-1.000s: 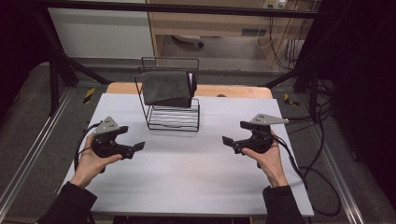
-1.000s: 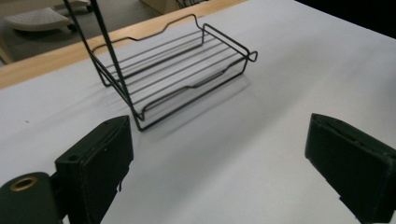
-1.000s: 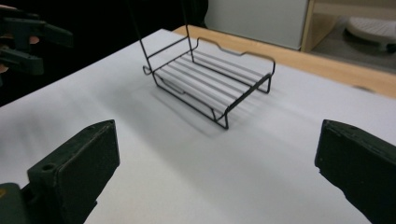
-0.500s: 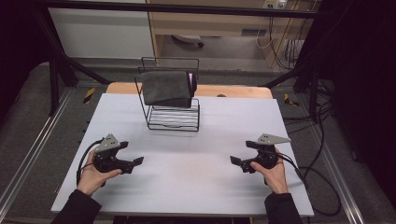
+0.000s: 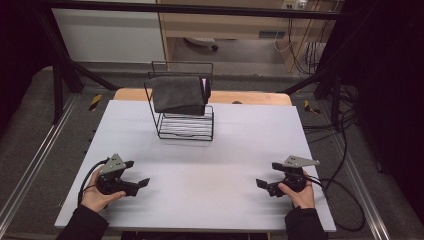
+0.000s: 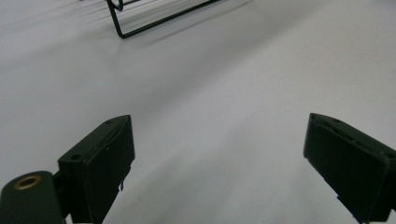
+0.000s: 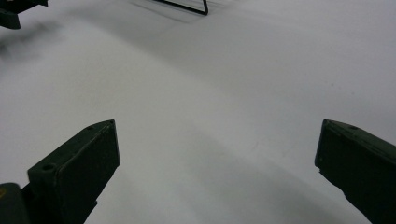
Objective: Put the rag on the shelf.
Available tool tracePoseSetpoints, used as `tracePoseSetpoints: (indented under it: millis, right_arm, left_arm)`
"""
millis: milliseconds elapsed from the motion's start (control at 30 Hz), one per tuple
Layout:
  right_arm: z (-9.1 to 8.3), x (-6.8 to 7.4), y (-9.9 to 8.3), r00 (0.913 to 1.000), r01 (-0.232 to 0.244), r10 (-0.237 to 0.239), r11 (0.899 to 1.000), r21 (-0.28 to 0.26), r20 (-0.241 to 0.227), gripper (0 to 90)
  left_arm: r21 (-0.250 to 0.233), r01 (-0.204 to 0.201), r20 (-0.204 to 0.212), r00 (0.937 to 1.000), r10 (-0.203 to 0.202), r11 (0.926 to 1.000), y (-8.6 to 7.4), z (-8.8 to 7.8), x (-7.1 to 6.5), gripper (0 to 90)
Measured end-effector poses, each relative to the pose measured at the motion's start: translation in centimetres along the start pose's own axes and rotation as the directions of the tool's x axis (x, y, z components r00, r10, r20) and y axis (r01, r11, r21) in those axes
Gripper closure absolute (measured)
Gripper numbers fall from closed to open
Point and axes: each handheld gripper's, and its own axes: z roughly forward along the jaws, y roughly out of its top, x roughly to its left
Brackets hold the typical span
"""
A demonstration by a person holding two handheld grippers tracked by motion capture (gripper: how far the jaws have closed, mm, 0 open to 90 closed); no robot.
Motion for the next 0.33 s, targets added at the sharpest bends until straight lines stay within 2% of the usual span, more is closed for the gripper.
tracePoseSetpoints:
  millis: [333]
  right_arm:
    - [-0.13,-0.20,-0.64,0.9996,-0.019,0.019,1.000,0.017,0.020,0.8]
  left_arm:
    - [0.026,0.003,-0.005,1.0000,-0.002,0.9997,-0.44,0.14,0.02,8.4]
